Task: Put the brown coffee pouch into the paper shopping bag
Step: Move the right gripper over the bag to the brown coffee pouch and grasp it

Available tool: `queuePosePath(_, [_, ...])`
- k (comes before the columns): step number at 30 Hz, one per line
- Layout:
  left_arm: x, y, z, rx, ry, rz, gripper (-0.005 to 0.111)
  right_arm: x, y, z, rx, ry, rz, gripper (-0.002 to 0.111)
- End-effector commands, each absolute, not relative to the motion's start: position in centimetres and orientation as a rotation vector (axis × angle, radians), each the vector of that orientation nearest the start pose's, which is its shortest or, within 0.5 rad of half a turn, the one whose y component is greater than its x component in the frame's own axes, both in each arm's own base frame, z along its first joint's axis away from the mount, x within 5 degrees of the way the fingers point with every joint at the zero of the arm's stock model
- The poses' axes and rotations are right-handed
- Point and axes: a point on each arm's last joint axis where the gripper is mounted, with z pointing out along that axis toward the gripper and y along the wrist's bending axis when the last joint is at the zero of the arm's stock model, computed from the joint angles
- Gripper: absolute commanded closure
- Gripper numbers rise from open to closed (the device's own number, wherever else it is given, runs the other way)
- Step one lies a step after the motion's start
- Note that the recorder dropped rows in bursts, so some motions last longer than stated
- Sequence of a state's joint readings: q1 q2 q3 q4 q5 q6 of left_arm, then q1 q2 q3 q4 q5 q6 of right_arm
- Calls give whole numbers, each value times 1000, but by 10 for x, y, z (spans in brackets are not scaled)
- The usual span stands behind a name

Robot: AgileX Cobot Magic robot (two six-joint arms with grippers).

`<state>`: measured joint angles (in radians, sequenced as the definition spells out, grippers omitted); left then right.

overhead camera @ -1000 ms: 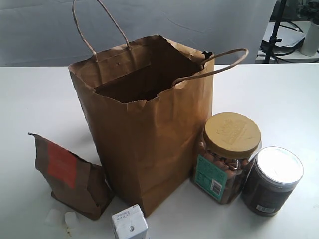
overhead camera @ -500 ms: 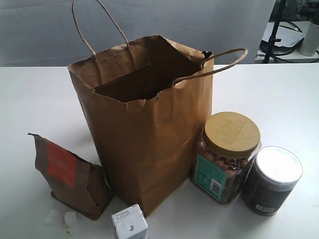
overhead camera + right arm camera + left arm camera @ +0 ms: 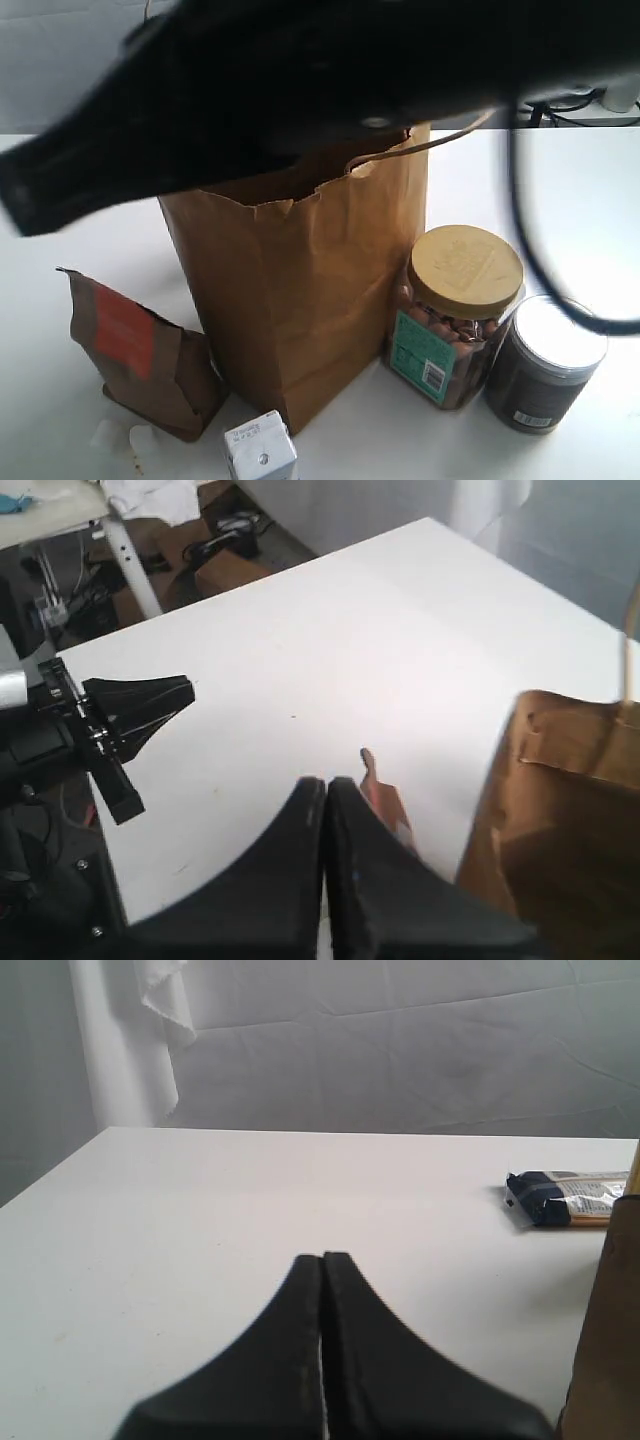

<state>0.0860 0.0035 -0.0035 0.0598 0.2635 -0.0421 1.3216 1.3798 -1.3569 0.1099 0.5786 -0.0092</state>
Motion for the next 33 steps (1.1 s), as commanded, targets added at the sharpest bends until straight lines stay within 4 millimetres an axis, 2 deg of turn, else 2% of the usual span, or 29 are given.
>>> queuePosePath(1, [55, 6, 190, -76, 1742, 92, 107, 69, 354, 393, -1414, 1876, 844, 108])
queuePosePath(3, [55, 6, 190, -76, 1742, 92, 107, 66, 382, 385, -1467, 1927, 805, 108])
queuePosePath(6, [55, 6, 190, -76, 1742, 92, 107, 69, 406, 379, -1476, 1991, 748, 108])
queuePosePath(7, [55, 6, 190, -76, 1742, 92, 107, 73, 418, 369, -1479, 2049, 697, 106])
queuePosePath(10, [55, 6, 190, -76, 1742, 92, 107, 77, 440, 349, -1488, 2192, 604, 87])
queuePosePath(14, [55, 6, 190, -76, 1742, 92, 107, 80, 456, 327, -1487, 2314, 515, 58])
queuePosePath(16, [55, 6, 190, -76, 1742, 92, 107, 84, 463, 319, -1480, 2314, 479, 51])
queuePosePath(24, [55, 6, 190, -76, 1742, 92, 107, 102, 475, 286, -1417, 2291, 252, 51])
queuePosePath(33, [55, 6, 190, -76, 1742, 92, 107, 106, 487, 242, -1460, 2336, 153, 51])
